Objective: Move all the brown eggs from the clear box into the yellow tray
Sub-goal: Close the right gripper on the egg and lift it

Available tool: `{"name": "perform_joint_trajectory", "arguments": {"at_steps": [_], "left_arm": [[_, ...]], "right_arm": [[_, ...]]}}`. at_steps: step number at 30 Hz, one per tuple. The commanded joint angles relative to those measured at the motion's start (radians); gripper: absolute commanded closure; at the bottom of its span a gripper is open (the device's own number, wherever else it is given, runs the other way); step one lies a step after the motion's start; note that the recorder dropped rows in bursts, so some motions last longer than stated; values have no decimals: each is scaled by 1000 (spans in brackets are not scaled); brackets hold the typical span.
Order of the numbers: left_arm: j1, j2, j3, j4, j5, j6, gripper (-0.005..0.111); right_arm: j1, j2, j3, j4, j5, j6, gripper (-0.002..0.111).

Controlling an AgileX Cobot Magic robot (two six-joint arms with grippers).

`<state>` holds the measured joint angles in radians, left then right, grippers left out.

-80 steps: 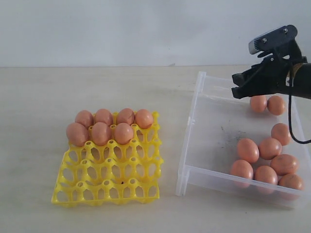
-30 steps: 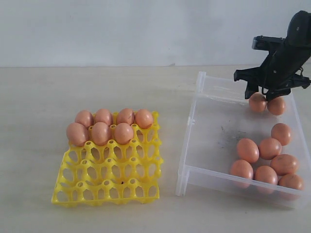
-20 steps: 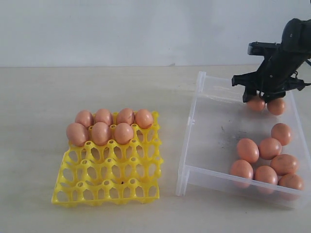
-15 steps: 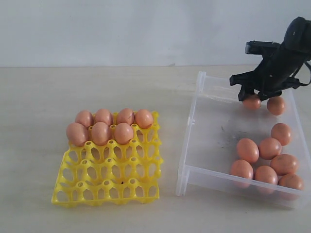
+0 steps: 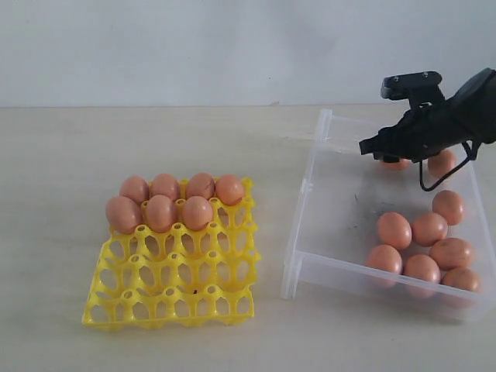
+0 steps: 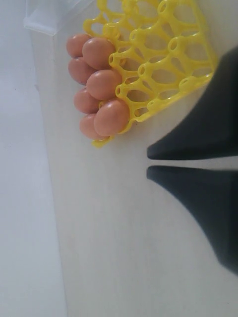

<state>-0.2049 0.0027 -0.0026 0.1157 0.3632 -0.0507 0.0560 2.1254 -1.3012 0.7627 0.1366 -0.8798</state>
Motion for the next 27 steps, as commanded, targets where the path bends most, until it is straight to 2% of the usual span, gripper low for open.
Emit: {"name": "perform_joint_trajectory", "arguments": {"at_steps": [1,6,9,12,15,19,21,23,27], "left_arm": [[-5,-3,3,2,-3,-8,103],[-5,-3,3,2,-3,-8,103],[-5,-3,3,2,-3,-8,103],[-5,-3,3,2,-3,-8,103],[-5,-3,3,2,-3,-8,103],[-5,-3,3,2,-3,-8,103],[-5,-3,3,2,-3,-8,103],[-5,-3,3,2,-3,-8,103],[-5,-3,3,2,-3,-8,103]], "right_arm": [[27,-58,7,13,-60,-20,108],[59,-107,46,33,-73,-20,108],[76,-130,112,78,-157,-92,108],[106,-159,160,-57,-220,-94,108],[131,-191,201,-279,-324,168,108],[131,-235,237,-675,-406,593,108],[136,-254,261,-830,-469,729,108],[140,-267,291,-908,-545,827,108],[144,-278,320,-910,-581,858,108]]}}
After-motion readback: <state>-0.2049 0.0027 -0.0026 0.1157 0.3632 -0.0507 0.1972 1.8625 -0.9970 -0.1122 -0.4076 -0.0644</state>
